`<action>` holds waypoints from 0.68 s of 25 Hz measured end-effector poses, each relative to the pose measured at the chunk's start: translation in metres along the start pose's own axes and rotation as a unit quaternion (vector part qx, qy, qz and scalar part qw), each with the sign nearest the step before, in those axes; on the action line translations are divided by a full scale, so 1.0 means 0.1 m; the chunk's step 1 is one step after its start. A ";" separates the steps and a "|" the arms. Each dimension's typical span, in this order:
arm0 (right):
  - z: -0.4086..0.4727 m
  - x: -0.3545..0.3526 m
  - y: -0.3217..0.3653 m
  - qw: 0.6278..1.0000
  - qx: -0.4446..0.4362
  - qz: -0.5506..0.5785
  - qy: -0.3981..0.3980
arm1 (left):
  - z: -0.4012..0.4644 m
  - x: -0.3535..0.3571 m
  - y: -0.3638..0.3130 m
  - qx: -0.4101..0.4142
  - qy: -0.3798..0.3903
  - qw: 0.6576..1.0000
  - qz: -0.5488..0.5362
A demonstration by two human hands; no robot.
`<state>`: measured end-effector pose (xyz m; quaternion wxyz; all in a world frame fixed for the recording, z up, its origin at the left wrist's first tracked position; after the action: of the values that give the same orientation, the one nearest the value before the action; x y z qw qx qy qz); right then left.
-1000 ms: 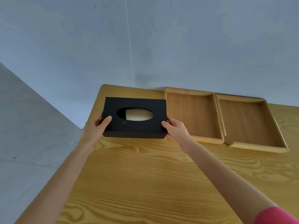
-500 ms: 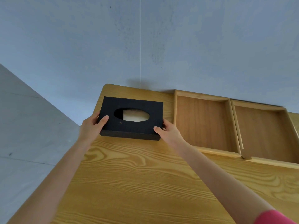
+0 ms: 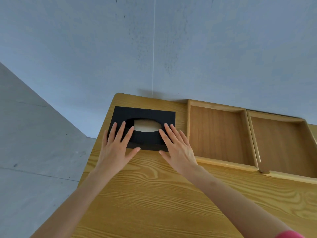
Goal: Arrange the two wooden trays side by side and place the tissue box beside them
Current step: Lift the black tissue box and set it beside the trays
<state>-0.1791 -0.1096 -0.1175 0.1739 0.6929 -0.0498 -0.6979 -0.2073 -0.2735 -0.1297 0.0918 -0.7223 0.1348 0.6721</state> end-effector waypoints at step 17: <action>0.89 -0.01 -0.04 0.998 -0.005 0.048 0.033 | 0.79 -0.12 0.44 -0.024 -0.032 0.996 -0.076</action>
<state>-0.2678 -0.1205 -0.1145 0.2119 0.7114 -0.0741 -0.6660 -0.2971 -0.2889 -0.1216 0.1295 -0.7103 0.0597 0.6893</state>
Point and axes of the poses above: each hand's wrist, its own z-axis towards the middle knuckle, its own x-axis out of the palm, y = z × x, the point moved 8 cm from there along z, towards the middle knuckle, and after that the axes turned 7 degrees about z, right-handed, at the moved point
